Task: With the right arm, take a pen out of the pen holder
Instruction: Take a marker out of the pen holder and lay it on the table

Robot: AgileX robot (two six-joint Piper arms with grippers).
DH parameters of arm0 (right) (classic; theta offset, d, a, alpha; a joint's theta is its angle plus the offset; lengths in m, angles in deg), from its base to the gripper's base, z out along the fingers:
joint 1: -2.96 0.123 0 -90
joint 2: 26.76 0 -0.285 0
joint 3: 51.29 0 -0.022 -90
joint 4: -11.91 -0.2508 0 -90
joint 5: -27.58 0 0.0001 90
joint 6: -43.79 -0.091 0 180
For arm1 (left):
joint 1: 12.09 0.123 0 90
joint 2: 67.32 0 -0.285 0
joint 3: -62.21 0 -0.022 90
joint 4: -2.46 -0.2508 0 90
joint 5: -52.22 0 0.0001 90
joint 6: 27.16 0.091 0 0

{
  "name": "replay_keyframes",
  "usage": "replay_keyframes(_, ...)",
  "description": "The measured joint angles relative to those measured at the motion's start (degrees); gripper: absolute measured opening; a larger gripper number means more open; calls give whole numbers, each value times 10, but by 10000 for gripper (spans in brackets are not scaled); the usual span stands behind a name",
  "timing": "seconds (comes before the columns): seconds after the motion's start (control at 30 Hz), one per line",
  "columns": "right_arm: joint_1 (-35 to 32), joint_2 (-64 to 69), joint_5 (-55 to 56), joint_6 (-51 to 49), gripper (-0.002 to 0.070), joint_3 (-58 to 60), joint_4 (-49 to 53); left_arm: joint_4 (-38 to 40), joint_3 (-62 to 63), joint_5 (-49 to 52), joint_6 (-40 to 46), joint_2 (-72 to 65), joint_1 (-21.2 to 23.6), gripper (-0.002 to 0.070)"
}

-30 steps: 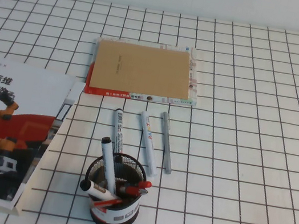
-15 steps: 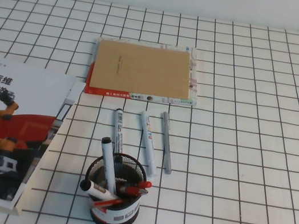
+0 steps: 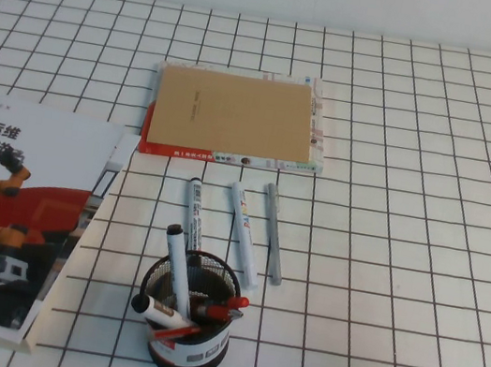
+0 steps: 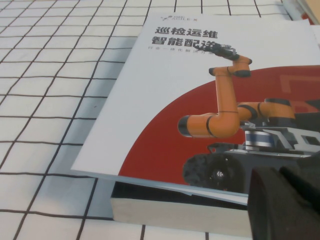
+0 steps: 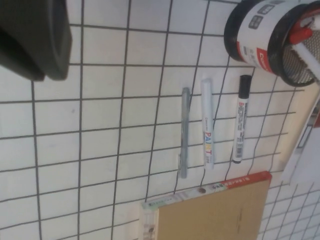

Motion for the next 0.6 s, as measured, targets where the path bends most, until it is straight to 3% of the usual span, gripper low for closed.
replay_keyframes(0.17,48,91,0,12,-16,-59,17,0,0,0,0,0,0,-3)
replay_keyframes(0.6,331,333,6,-81,-16,-272,134,0,0,0,0,0,0,-3)
